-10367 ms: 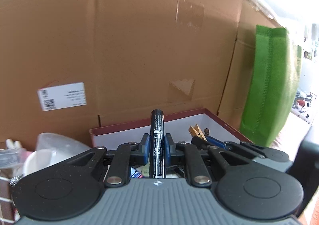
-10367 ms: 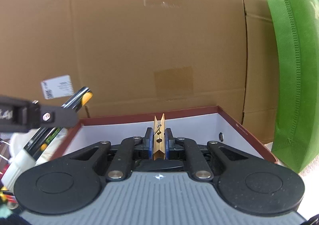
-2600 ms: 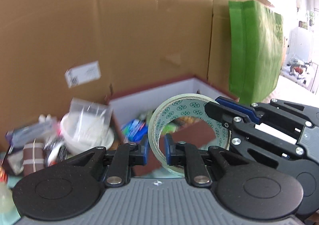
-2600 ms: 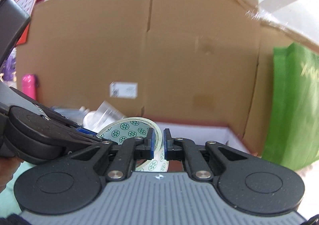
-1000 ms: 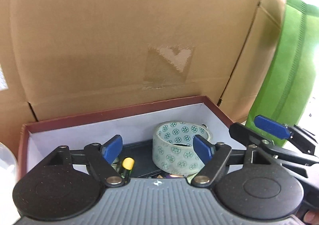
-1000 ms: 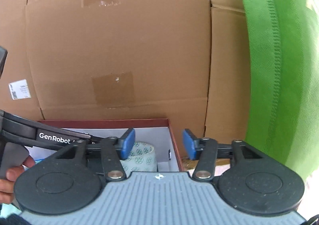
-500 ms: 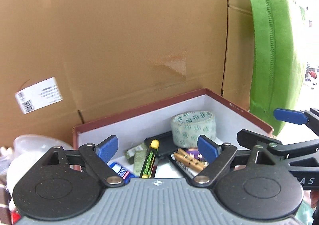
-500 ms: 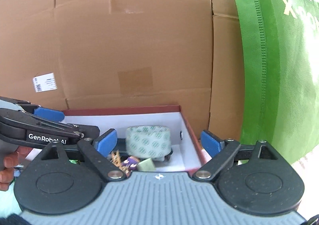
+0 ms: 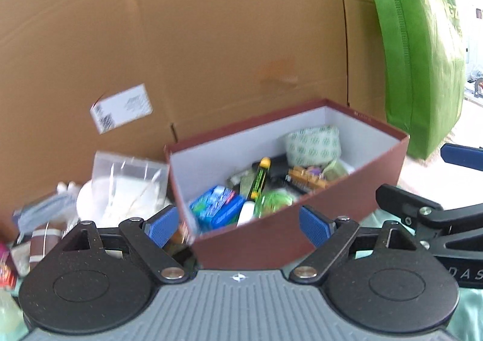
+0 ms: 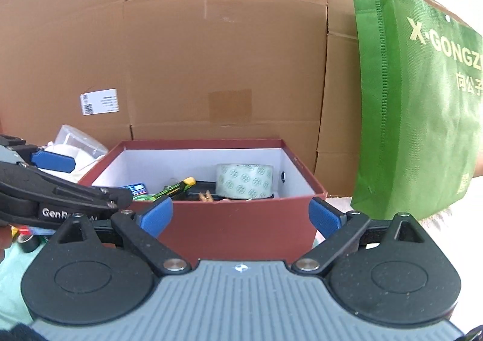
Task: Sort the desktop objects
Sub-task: 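Withdraw the left gripper from the box back toward the black tape roll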
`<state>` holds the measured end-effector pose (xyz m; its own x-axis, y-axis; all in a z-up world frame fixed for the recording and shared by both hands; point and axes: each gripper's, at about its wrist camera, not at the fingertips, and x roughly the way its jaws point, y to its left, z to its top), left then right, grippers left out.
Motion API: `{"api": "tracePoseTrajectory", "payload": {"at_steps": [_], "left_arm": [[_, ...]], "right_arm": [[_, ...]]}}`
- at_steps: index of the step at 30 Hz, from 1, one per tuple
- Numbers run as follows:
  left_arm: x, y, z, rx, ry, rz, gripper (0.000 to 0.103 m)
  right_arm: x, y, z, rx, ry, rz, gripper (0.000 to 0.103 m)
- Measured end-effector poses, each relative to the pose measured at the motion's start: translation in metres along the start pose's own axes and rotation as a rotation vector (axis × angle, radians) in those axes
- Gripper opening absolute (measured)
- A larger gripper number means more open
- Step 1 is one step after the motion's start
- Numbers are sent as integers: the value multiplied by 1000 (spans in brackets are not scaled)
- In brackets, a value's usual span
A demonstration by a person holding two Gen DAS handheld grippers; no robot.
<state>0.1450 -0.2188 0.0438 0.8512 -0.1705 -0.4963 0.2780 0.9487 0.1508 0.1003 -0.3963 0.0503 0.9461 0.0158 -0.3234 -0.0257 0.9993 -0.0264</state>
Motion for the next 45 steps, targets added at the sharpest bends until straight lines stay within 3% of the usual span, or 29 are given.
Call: {"api": "tracePoseTrajectory", "payload": {"at_steps": [9, 21, 36, 45], "left_arm": [[-29, 25, -41, -62, 15, 36, 90], [-55, 76, -102, -175, 65, 128, 89], [-68, 115, -136, -241, 79, 177, 89], [-80, 158, -150, -301, 31, 173, 89]], "right_arm": [[-27, 38, -18, 4, 15, 18, 97], [-31, 101, -44, -2, 156, 139, 98], [-26, 146, -58, -24, 214, 218, 98], [-18, 179, -63, -63, 205, 347, 98]]}}
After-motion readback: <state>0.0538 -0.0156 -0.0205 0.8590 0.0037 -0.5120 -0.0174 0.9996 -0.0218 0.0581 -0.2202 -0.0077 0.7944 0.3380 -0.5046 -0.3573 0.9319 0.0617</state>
